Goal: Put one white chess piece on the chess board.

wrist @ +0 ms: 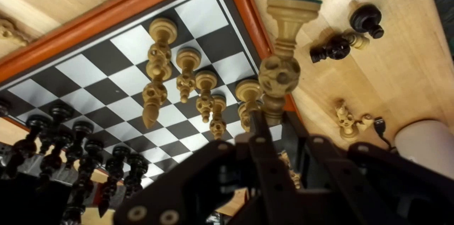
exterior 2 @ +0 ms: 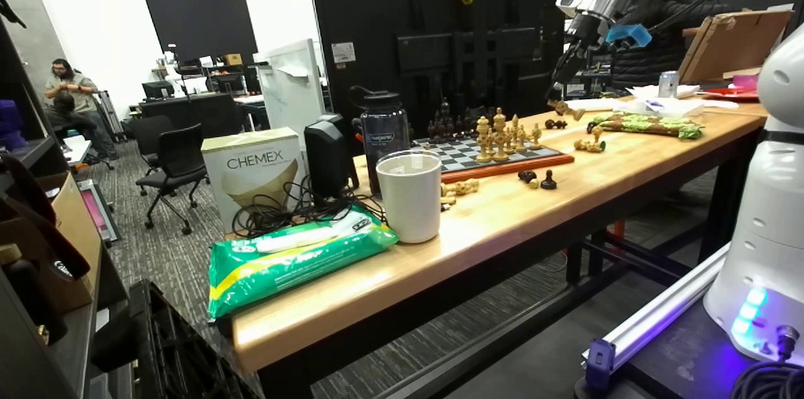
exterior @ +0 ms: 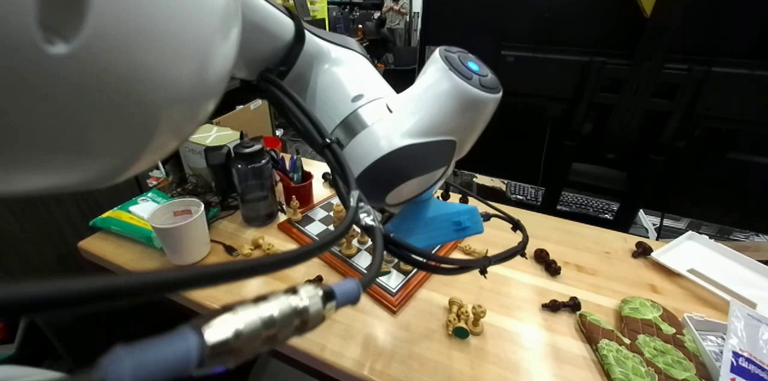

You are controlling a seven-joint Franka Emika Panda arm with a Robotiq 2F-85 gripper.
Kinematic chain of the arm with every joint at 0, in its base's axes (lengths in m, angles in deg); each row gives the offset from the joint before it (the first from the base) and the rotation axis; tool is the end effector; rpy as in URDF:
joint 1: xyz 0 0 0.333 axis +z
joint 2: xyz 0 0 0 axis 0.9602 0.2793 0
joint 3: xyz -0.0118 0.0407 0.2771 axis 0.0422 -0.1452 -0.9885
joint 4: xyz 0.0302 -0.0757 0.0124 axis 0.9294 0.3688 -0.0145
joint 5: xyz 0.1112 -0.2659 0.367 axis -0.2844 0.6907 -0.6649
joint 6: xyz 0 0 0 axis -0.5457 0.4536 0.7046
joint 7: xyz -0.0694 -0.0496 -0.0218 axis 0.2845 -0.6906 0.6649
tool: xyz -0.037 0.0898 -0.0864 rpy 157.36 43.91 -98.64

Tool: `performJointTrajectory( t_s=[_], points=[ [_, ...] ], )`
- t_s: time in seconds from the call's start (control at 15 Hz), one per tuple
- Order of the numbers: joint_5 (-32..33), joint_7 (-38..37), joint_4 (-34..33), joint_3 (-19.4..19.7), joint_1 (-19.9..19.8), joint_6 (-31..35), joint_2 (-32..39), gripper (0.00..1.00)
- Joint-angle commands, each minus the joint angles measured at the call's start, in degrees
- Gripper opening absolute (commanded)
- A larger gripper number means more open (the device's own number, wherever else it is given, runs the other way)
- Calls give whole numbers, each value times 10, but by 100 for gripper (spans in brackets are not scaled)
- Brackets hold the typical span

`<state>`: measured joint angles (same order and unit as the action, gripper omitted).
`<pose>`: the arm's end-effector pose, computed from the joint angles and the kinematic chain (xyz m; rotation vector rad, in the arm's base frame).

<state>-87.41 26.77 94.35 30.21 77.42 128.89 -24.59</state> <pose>0.4539 -0.1298 0.3430 -2.5962 -1.1224 -0.6336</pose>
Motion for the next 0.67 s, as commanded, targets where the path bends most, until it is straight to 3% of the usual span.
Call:
performJointTrajectory(
  t_s=[0.0,0.2,0.6],
  points=[
    [-57,126,1,37,21,-41,-9,4],
    [-81,180,-17,20,26,-88,4,4],
    [-97,216,-63,-30,34,-149,35,4]
  ],
)
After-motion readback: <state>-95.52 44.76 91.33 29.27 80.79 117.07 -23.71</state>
